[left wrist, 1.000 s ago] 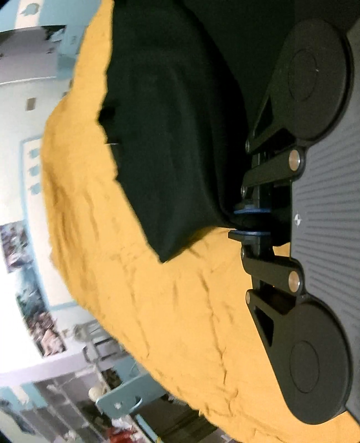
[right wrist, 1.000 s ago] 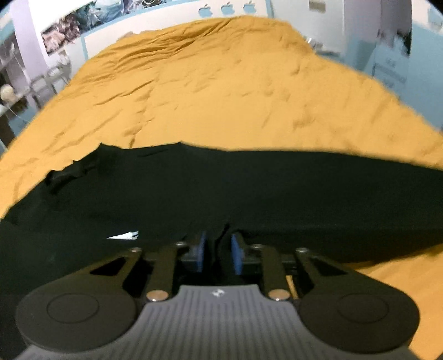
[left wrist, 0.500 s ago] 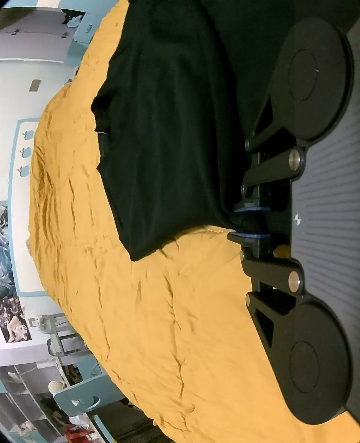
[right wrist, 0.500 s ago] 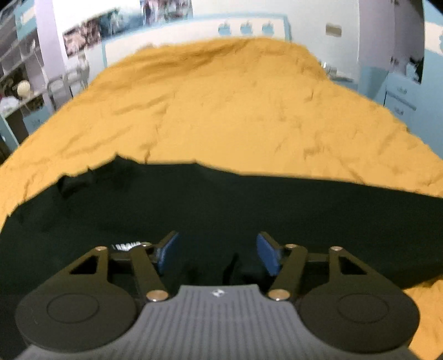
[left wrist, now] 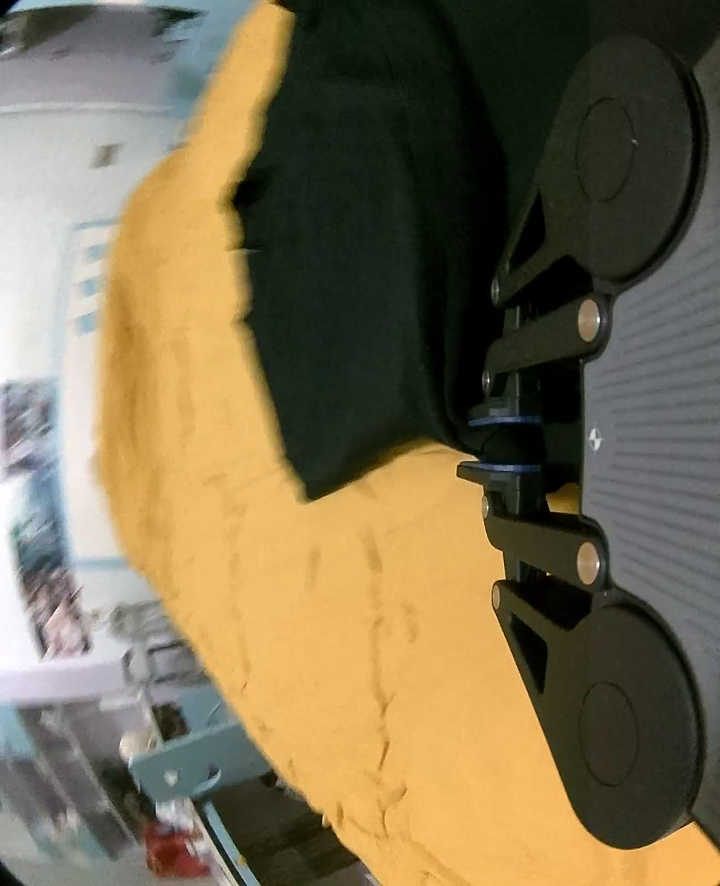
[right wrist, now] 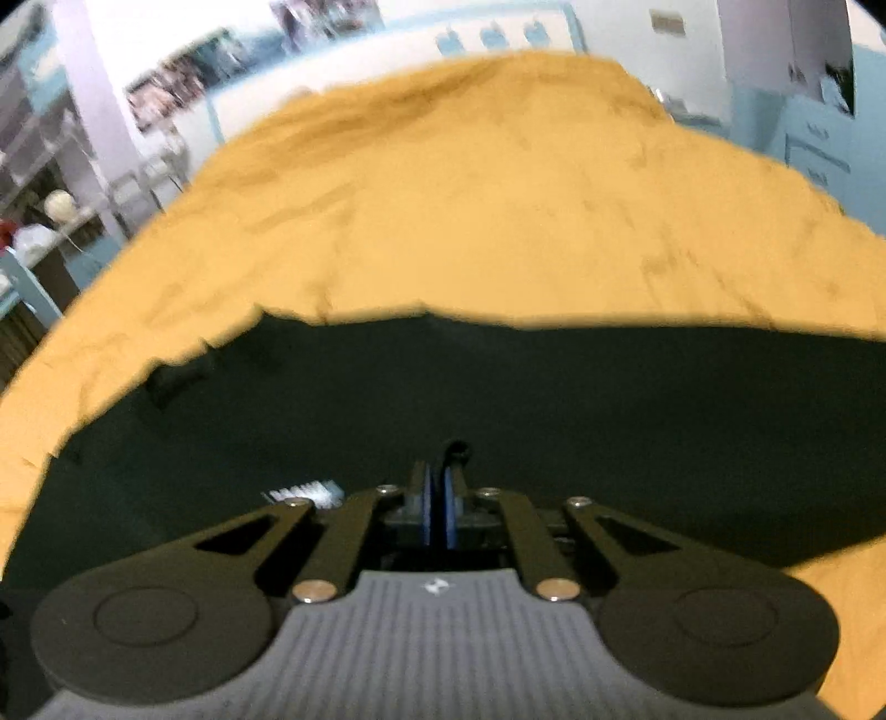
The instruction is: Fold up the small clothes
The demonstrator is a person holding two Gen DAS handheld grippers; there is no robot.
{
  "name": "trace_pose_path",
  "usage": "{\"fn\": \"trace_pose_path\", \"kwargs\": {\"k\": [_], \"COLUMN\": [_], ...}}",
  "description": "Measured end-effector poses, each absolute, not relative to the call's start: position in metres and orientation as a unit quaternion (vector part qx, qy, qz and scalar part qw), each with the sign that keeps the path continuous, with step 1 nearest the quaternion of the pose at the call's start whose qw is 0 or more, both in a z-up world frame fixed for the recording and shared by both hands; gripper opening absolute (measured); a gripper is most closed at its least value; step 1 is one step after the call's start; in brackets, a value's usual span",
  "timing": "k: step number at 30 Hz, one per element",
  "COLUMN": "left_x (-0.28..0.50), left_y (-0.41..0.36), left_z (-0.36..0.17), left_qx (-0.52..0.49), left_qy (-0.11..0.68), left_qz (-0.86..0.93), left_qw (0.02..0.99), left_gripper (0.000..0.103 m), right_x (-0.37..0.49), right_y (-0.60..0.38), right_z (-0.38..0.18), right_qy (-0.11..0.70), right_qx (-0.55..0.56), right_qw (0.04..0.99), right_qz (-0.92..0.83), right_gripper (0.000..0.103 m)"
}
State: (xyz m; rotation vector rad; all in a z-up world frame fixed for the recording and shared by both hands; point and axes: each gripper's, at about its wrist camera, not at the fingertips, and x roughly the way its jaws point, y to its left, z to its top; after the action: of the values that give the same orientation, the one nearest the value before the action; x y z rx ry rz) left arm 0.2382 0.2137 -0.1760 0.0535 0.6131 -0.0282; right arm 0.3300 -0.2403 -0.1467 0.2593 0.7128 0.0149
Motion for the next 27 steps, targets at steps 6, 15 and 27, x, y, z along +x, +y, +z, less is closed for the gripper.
{"fn": "trace_pose_path", "kwargs": {"k": [6,15,27], "left_x": [0.245,0.239,0.205], "left_y": [0.230,0.236,0.224], "left_z": [-0.192,-0.181,-0.155], "left_qx": [-0.032,-0.038,-0.096], "left_qy": [0.329,0.379,0.385], "left_qz": [0.013,-0.009,0.004], "left_qw": [0.944,0.924,0.918], "left_gripper": [0.012,0.023,0.024], "right_x": [0.341,0.318,0.299], "right_y": [-0.236,-0.245,-0.254], "right_z": [-0.152,-0.181,-0.204], "right_qy": [0.375,0.401,0.449], "right_qx": [0.126,0.109,0.183], "right_qw": [0.917,0.907,0.875], "right_qz": [-0.052,-0.073,-0.003], "right_gripper": [0.000,0.040,0.046]}}
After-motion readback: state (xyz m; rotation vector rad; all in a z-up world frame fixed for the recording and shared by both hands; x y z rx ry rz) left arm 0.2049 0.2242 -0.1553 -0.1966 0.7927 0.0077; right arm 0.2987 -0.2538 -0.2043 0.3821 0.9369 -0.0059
